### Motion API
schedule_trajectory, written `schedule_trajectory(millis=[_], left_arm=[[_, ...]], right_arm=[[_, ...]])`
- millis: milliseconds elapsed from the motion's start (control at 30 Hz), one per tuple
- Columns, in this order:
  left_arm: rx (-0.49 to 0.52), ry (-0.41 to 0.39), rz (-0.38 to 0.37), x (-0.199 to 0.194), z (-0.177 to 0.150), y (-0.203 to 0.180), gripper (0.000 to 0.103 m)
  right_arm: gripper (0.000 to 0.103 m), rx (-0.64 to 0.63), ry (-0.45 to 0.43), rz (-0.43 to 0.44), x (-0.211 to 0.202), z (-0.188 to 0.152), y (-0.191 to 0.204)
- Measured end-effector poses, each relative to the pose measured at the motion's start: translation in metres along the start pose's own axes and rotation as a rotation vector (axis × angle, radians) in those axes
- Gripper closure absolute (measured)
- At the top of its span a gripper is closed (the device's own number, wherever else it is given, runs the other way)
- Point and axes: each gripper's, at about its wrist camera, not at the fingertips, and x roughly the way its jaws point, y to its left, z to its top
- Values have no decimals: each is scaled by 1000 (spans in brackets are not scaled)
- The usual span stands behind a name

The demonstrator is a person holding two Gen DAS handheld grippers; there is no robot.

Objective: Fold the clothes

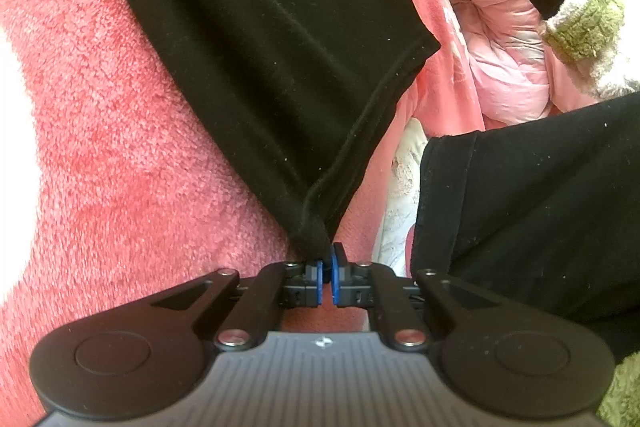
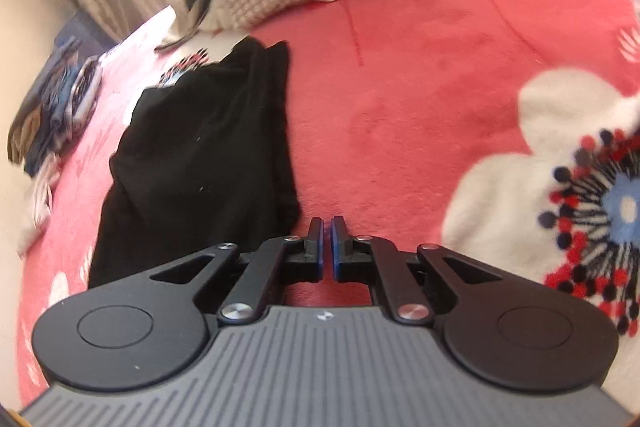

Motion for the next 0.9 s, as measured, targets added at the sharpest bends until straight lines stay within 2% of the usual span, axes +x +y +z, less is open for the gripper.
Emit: schedule_trajectory(millis=[67,133,233,300,400,467,533,667,700,767,833,900], left_arm=[[8,-7,7,1,1,-3,97],[12,-13,11,1,2,-5,98],[-2,-19,2,4,6,-4,98],[0,-24,1,6,9,-6,100],[15,-28,12,9,15,-11,100],[15,-31,16,12,19,-13,100],[9,-35,19,13,21,-15,100],[30,-41,39,15,25,-23,100],[42,-44,48,15,25,-25,100],[67,-51,65,16,25,-31,100],[68,-73,84,8,26,-33,100],[63,-100,103,-2,28,-33,98]], right_arm=[[97,-18,-24,9,-15,-1,1],[97,-71,-29,59,-39,-5,9],[97,-232,78,162,-66,-24,32],[97,-346,165,187,-74,-46,47],[97,-465,285,149,-76,-88,53],[97,-492,366,93,-80,-119,42],[98,-547,407,38,-92,-150,31],[97,-621,474,-82,-123,-173,30],[96,-644,469,-98,-128,-172,34],[96,-677,411,-73,-138,-165,49],[96,-675,343,32,-143,-157,69],[96,-704,314,126,-140,-157,90]])
